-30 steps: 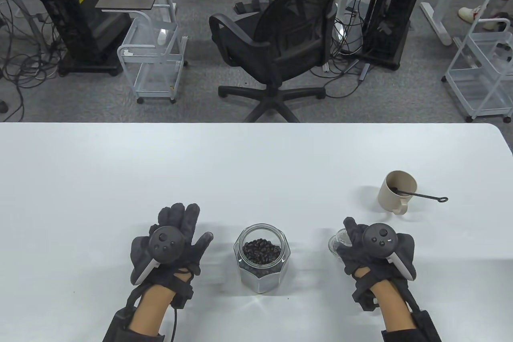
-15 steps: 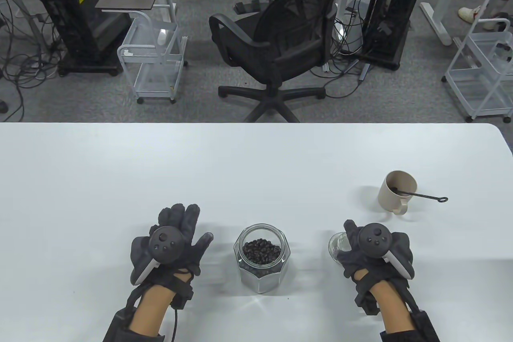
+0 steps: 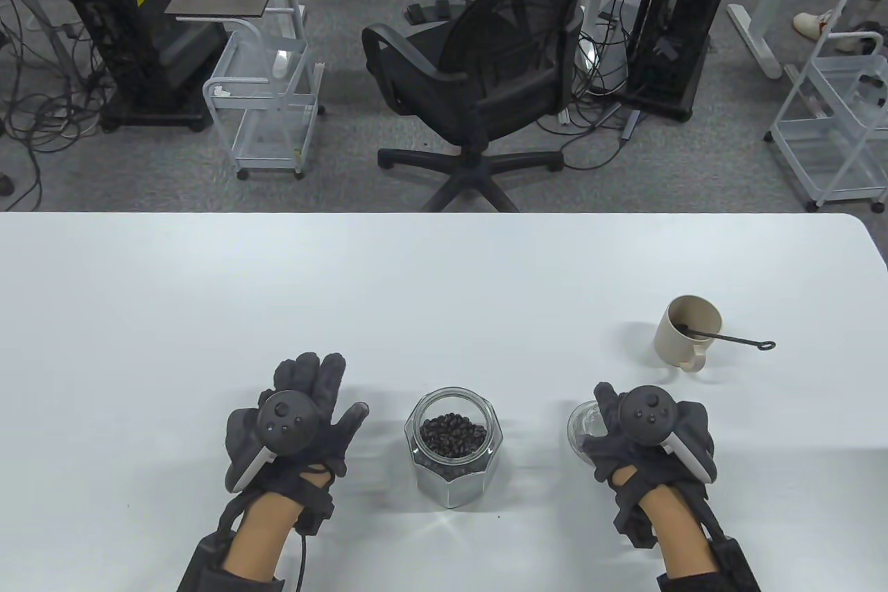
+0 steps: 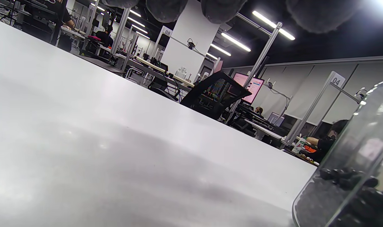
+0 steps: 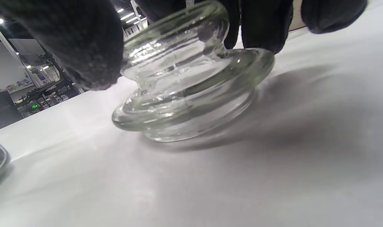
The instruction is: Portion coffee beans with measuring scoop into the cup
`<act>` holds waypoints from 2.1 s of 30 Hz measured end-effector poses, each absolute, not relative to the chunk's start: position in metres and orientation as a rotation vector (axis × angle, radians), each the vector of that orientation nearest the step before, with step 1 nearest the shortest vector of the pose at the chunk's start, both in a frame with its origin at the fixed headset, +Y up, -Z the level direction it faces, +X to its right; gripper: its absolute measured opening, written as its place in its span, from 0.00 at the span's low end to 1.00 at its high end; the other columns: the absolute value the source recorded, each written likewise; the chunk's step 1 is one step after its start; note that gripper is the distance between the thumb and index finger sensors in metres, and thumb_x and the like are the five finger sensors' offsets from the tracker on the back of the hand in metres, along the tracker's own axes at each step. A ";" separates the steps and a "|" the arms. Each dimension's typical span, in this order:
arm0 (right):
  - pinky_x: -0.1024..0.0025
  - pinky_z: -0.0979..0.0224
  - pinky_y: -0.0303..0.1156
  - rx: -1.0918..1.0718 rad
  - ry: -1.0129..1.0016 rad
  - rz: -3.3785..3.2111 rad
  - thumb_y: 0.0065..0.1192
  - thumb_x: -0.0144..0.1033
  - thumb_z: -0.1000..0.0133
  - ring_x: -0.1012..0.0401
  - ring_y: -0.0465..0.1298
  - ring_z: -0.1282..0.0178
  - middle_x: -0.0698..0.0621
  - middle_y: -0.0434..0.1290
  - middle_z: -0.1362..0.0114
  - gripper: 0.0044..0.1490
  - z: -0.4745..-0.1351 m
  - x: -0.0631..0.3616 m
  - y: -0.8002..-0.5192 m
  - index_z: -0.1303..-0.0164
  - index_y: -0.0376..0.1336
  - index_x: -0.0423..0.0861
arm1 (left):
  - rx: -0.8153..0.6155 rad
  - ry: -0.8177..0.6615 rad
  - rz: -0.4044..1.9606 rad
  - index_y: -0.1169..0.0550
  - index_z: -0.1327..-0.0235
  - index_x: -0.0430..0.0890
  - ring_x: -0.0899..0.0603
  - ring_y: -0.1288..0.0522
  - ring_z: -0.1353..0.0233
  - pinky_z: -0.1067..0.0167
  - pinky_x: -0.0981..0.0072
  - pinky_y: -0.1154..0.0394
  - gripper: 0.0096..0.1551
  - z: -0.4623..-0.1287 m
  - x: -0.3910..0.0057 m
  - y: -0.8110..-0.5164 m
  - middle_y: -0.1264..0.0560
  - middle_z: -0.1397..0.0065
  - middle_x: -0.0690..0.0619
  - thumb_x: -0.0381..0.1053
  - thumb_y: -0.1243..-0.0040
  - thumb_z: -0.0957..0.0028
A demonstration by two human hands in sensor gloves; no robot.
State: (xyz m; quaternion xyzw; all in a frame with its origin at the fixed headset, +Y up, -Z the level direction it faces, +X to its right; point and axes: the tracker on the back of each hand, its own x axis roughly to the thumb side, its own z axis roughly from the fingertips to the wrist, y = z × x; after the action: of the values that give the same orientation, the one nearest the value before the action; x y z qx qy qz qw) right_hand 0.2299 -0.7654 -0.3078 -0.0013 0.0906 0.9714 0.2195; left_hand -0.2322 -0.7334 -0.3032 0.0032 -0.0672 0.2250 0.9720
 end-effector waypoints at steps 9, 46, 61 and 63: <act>0.24 0.34 0.57 -0.076 0.107 2.590 0.72 0.48 0.48 0.26 0.61 0.26 0.32 0.54 0.23 0.50 -0.301 0.245 -0.749 0.21 0.51 0.45 | 0.026 -0.136 0.436 0.46 0.17 0.53 0.23 0.55 0.15 0.31 0.20 0.53 0.50 -0.301 -0.233 -0.729 0.51 0.13 0.40 0.75 0.55 0.49; 0.42 0.50 0.78 -0.847 -0.296 2.499 0.76 0.50 0.52 0.35 0.85 0.50 0.32 0.76 0.38 0.41 -0.352 0.348 -0.740 0.36 0.69 0.36 | 0.008 -0.093 0.461 0.47 0.17 0.53 0.24 0.55 0.15 0.31 0.20 0.52 0.50 -0.305 -0.244 -0.733 0.51 0.13 0.40 0.75 0.55 0.49; 0.47 0.59 0.84 -0.895 -0.425 2.341 0.79 0.39 0.54 0.39 0.91 0.60 0.34 0.82 0.46 0.29 -0.353 0.359 -0.754 0.45 0.75 0.40 | -0.025 -0.093 0.447 0.47 0.17 0.53 0.24 0.55 0.15 0.31 0.20 0.52 0.50 -0.308 -0.242 -0.741 0.51 0.13 0.40 0.76 0.55 0.49; 0.48 0.60 0.85 -0.894 -0.448 2.318 0.80 0.39 0.54 0.40 0.92 0.60 0.34 0.82 0.47 0.29 -0.351 0.362 -0.754 0.45 0.75 0.40 | -0.025 -0.095 0.450 0.47 0.17 0.53 0.23 0.55 0.15 0.31 0.20 0.52 0.50 -0.308 -0.241 -0.741 0.51 0.13 0.40 0.76 0.55 0.49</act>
State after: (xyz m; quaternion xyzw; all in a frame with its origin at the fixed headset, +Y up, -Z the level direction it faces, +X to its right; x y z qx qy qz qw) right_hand 0.3616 -0.7538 -0.3506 -0.3375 -0.1692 0.8747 0.3037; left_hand -0.2414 -0.7409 -0.3081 -0.0126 -0.0468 0.2228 0.9737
